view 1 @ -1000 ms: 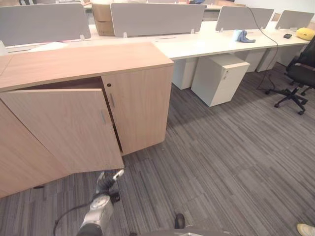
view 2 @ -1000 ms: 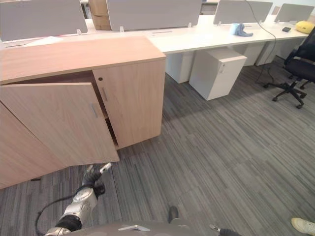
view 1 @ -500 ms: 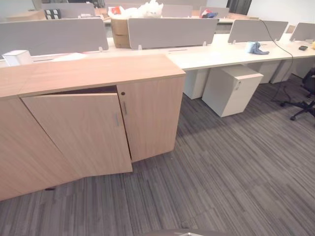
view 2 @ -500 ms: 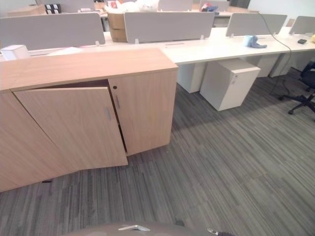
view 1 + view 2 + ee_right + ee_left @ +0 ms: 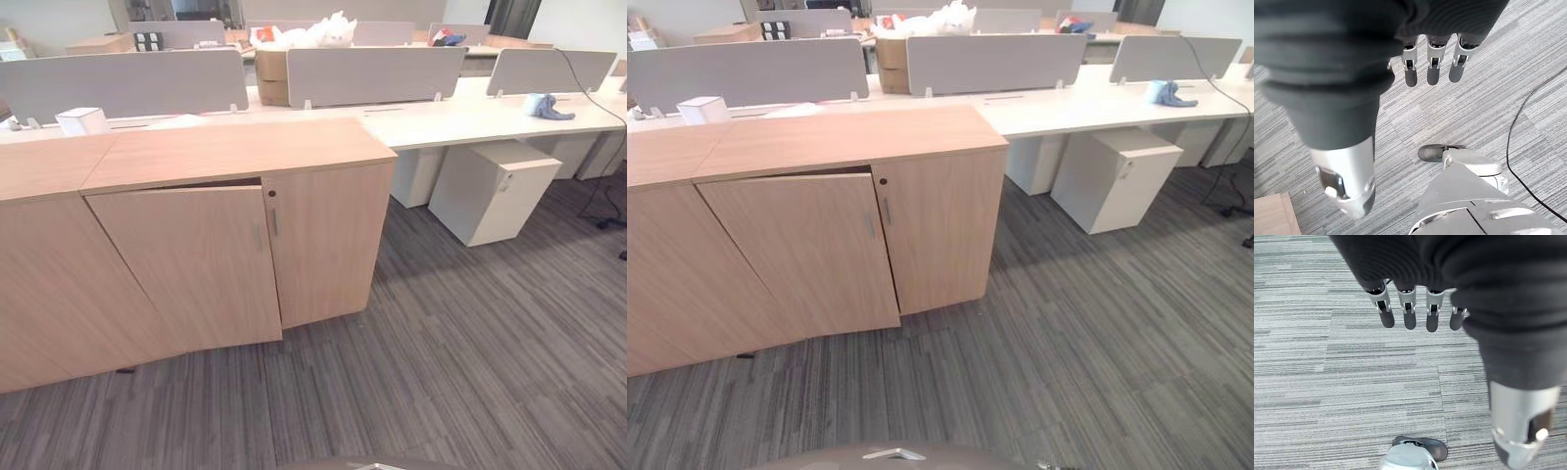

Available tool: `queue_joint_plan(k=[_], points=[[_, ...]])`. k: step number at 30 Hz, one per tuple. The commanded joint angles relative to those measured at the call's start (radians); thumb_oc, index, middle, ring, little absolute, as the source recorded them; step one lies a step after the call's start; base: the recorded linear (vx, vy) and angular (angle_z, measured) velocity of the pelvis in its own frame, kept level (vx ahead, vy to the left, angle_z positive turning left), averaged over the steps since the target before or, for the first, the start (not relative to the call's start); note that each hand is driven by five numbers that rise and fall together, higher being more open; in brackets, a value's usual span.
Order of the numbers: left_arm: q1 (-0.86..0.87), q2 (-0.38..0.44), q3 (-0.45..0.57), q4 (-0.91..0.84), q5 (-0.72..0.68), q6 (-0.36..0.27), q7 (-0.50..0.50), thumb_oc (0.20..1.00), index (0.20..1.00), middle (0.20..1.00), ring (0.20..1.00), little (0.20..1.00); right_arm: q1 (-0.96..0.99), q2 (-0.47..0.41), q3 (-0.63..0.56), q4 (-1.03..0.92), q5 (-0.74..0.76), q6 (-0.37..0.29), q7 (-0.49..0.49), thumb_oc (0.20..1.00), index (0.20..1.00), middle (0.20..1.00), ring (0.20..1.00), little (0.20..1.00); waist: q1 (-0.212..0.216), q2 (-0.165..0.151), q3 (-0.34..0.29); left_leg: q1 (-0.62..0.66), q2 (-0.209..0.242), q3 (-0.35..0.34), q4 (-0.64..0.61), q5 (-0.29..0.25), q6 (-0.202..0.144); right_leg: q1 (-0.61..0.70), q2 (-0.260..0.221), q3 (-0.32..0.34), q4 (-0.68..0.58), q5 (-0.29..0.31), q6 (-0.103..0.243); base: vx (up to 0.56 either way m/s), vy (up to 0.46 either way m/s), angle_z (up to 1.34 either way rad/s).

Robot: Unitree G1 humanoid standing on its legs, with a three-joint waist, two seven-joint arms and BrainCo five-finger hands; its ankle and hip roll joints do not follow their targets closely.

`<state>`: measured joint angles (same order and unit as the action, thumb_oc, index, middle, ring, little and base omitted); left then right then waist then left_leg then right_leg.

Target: Put the empty folder in the office cabinet

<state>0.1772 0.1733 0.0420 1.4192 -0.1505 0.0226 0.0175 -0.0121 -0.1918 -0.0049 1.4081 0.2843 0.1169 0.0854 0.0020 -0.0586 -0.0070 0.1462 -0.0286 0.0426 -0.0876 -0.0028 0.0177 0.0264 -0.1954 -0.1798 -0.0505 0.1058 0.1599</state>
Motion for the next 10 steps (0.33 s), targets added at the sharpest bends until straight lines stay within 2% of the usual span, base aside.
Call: queue_joint_plan(k=[1,10], points=[[-0.064,0.015,0.045,0.048,-0.013,-0.005,0.018,1.0,1.0,1.0,1.0,1.0,-0.112,0.012,0.008,0.072,-0.029,-0.001,-0.019,1.0,1.0,1.0,1.0,1.0,0.002,-0.036,0.052,-0.002,-0.068,-0.007,0.0,-0.107,0.025,-0.115,-0.073,0.01,0.01,0.088,0.048,-0.01,0.006,0.05],[-0.077,0.013,0.031,0.044,-0.012,-0.004,0.022,1.0,1.0,1.0,1.0,1.0,-0.117,0.015,0.014,0.062,-0.015,-0.005,-0.031,1.0,1.0,1.0,1.0,1.0,-0.001,-0.035,0.048,-0.005,-0.07,-0.012,0.0,-0.106,0.023,-0.114,-0.079,0.002,0.011,0.087,0.047,-0.01,0.006,0.06]])
